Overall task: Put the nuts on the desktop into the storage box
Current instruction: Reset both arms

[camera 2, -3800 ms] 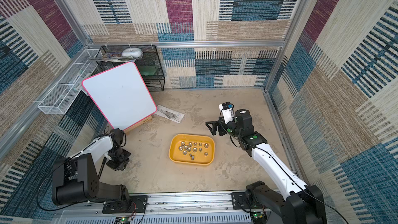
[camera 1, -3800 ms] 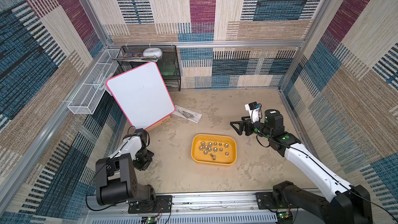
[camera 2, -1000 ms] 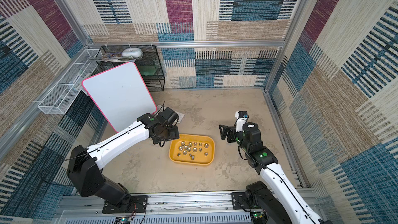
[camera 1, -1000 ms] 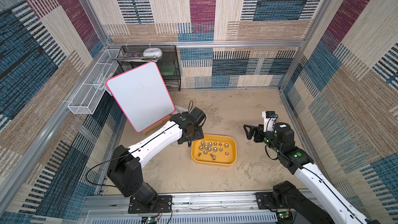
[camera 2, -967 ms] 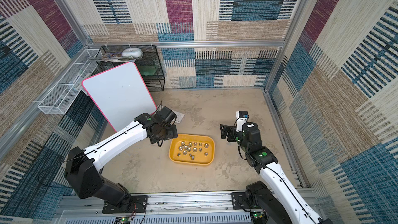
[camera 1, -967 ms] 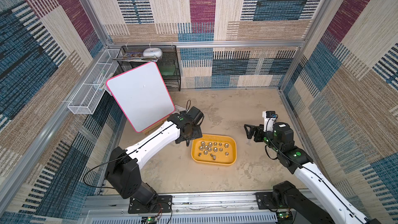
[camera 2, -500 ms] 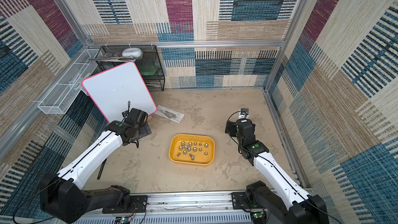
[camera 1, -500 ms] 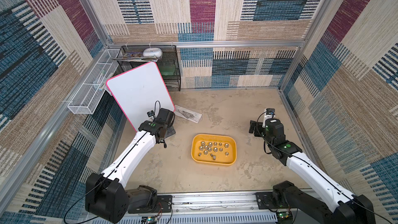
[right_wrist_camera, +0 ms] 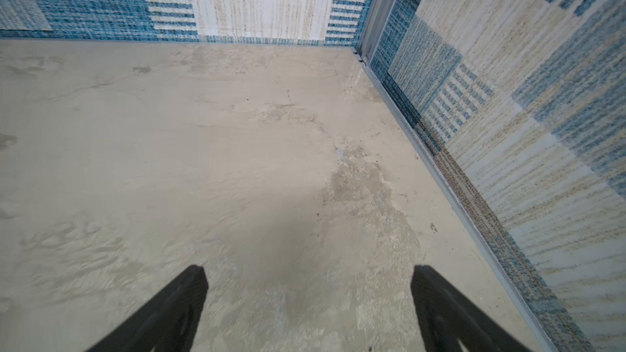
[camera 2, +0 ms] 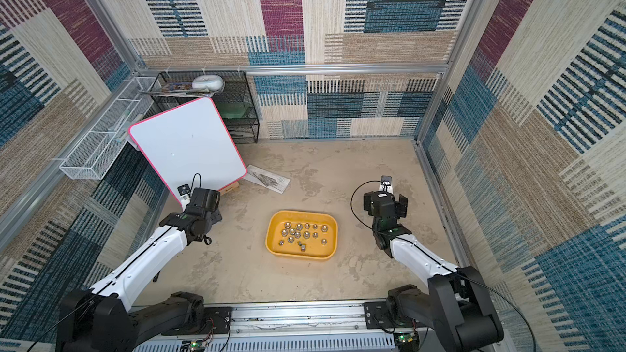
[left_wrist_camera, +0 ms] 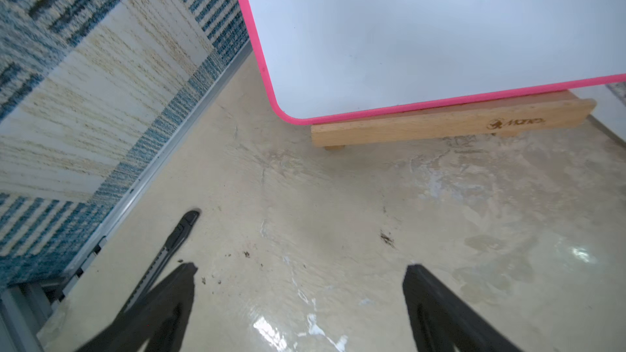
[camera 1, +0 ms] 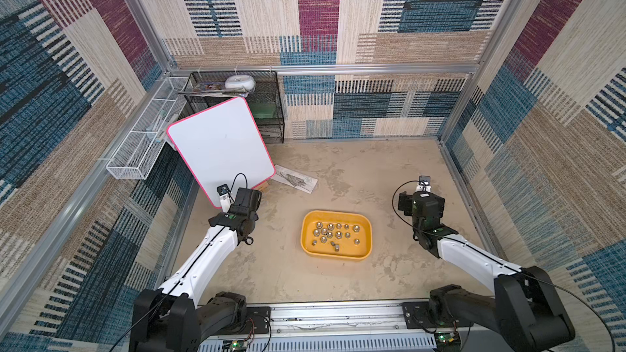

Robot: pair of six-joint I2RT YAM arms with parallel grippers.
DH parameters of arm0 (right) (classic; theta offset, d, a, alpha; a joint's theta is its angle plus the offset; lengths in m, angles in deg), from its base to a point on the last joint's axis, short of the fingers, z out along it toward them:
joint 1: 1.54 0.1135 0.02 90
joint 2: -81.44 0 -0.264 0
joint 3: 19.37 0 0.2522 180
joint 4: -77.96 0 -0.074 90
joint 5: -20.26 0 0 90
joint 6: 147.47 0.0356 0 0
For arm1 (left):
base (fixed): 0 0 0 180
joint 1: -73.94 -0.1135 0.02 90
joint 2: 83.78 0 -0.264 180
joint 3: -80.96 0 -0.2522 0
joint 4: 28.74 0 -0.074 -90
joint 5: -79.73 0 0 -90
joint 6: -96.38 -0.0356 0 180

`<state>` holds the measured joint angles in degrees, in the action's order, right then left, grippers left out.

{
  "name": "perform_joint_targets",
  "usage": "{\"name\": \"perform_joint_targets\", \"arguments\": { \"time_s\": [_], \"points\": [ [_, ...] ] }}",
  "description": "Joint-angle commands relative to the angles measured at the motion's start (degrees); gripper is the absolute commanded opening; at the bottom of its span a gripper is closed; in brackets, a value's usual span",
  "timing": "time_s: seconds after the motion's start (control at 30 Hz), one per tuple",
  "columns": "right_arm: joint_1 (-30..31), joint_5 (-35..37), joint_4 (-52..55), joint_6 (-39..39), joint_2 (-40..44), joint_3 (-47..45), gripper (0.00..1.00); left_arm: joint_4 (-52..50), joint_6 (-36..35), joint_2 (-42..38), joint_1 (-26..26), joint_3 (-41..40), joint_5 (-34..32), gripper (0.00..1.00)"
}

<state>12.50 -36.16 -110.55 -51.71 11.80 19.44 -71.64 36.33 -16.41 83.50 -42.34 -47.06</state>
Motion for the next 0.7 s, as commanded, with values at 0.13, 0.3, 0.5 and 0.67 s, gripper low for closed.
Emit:
{"name": "perform_joint_targets", "arguments": {
  "time_s": [0.13,0.3,0.5,0.67],
  "points": [
    [-2.11,0.86,-22.52,-4.67,-6.31,-4.93,0.99,22.56,-15.57,3.27,-5.56,-7.12,-0.37,1.0],
    [-4.03,-4.12,-35.22,-7.35,-8.79,-8.81,0.99,35.55,-16.38,6.78,-8.48,-11.84,3.12,1.0],
    [-7.26,-12.79,-44.09,-8.28,-11.28,-11.08,0.99,47.02,-21.17,10.46,-8.94,-13.13,9.96,1.0],
    [-12.13,-20.82,-46.38,-5.37,-15.6,-10.87,0.99,56.87,-23.77,13.19,-8.9,-14.04,15.58,1.0]
  ]
}}
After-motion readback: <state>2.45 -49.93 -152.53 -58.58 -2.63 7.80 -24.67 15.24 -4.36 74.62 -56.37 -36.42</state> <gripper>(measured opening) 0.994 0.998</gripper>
